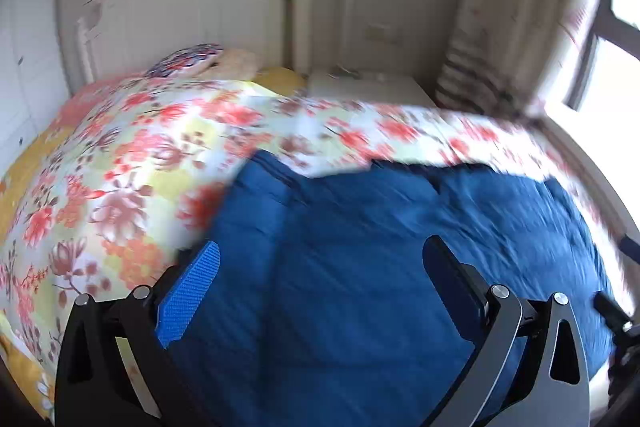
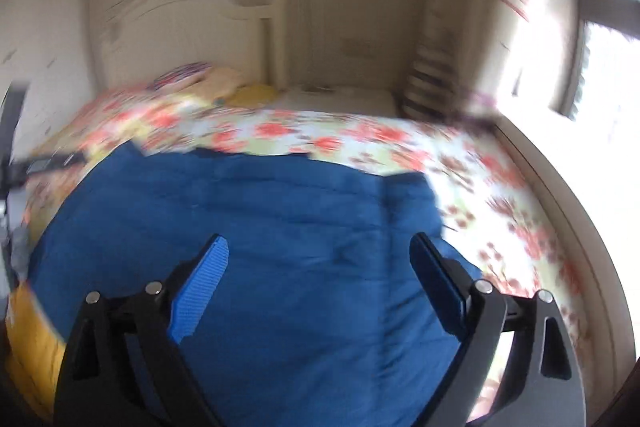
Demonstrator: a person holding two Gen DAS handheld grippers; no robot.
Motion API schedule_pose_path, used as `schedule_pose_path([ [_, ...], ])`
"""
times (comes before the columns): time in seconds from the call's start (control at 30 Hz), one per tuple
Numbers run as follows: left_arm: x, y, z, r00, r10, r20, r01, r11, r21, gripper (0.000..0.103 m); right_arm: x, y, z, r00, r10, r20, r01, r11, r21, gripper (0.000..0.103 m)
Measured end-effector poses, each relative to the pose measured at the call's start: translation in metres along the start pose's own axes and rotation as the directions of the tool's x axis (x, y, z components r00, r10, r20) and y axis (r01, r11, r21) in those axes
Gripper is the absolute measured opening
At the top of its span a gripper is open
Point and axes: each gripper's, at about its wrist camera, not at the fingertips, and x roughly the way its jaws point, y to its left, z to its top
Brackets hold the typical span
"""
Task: Fold large clothes
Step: 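Press and smooth the folded jacket flat with both grippers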
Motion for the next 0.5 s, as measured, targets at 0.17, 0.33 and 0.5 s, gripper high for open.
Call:
schedule_pose_path([
  [0.17, 0.039, -0.051, -0.048, 0.996, 0.048, -0.077, -0.038, 0.991, 0.131, 0.099, 0.024, 0.06, -0.021, 0.992, 0.054, -0.115, -0.072, 0.984, -0.16, 0.092],
  [0.33, 0.038, -0.049, -0.054, 0.997, 0.036, -0.075, -0.025, 0.989, 0.149, 0.099, 0.05, 0.068, -0.048, 0.992, 0.052, -0.117, -0.07, 0.985, -0.155, 0.097],
  [0.5, 0.023, -0.006, -0.057, 0.997, 0.06, -0.053, -0.057, 0.997, 0.05, 0.099, 0.045, 0.057, -0.046, 0.992, 0.028, -0.125, -0.047, 0.987, -0.153, 0.097],
])
